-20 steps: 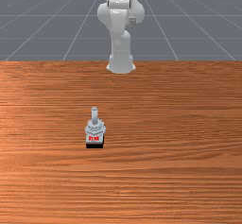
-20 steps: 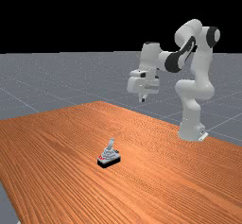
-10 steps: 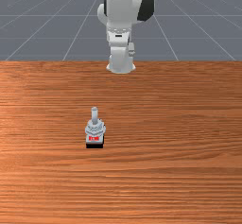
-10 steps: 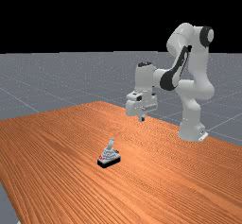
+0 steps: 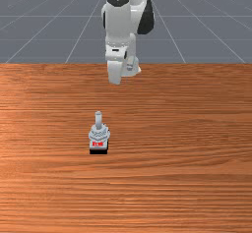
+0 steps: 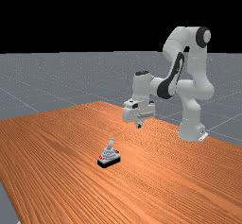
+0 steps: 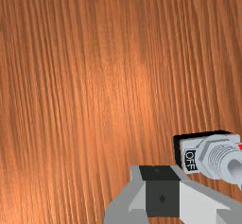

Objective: Turn on the trigger

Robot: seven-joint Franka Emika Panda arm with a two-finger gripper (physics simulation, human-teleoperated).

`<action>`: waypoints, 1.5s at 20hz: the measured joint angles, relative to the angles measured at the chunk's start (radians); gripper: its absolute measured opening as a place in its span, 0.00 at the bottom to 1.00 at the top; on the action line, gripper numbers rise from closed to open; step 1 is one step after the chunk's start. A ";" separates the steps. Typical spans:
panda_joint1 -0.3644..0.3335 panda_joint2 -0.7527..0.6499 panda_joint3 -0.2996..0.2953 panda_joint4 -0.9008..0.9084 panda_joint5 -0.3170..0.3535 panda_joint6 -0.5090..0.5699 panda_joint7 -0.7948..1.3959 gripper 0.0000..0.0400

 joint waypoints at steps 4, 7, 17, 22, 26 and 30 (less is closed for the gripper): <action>-0.024 0.005 -0.025 0.006 0.002 0.000 -0.059 0.00; -0.029 0.023 -0.031 0.029 0.015 -0.002 -0.230 0.00; -0.024 0.125 -0.025 0.162 0.006 -0.028 -0.144 0.00; -0.023 0.191 -0.021 0.249 0.020 -0.035 -0.150 0.00; -0.022 0.233 -0.018 0.305 0.025 -0.032 -0.150 0.00; -0.011 0.231 -0.027 0.307 -0.014 -0.055 -0.115 0.00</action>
